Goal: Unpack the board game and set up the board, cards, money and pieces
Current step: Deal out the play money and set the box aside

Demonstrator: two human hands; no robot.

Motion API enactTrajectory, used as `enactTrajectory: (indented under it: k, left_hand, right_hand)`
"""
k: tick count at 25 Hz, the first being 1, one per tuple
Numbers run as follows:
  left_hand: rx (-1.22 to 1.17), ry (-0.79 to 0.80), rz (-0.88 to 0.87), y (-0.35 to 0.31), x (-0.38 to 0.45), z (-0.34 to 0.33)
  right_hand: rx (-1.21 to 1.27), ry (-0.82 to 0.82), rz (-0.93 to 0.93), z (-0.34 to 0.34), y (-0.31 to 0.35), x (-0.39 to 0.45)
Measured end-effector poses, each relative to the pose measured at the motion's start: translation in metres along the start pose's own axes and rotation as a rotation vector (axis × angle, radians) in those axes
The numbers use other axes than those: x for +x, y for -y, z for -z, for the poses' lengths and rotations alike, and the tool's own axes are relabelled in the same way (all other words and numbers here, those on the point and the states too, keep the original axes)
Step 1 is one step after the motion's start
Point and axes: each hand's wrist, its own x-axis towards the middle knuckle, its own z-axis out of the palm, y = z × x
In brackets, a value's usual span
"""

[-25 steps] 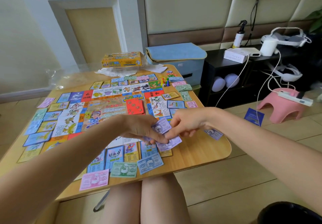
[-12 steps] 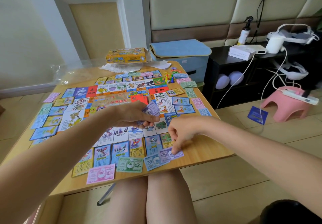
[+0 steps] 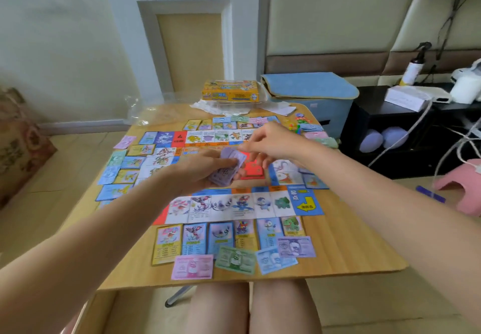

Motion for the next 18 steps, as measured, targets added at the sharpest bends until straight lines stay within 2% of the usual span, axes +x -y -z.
enactTrajectory:
  k: [5,8,10,12,14,18]
  left_hand:
    - [0.026,-0.121,-0.156,0.0,-0.027,0.07]
    - [0.039,-0.231,-0.164,0.003,-0.038,0.113]
    - [0.007,-0.378,-0.145,0.006,-0.045,0.146]
    - [-0.077,-0.572,-0.151,0.009,-0.057,0.181]
    - [-0.107,-0.697,-0.154,0.009,-0.07,0.208]
    - [-0.152,-0.707,-0.071,0.016,-0.075,0.228]
  right_hand:
    - [0.251,0.141,0.053,-0.059,0.041,0.052]
    - [0.357,0.185,0.078,-0.096,0.068,0.08]
    - [0.41,0.191,0.068,-0.121,0.083,0.095]
    - [0.39,0.212,0.063,-0.146,0.095,0.107]
    - [0.326,0.266,0.078,-0.172,0.104,0.116]
    - [0.122,0.358,0.09,-0.221,0.122,0.128]
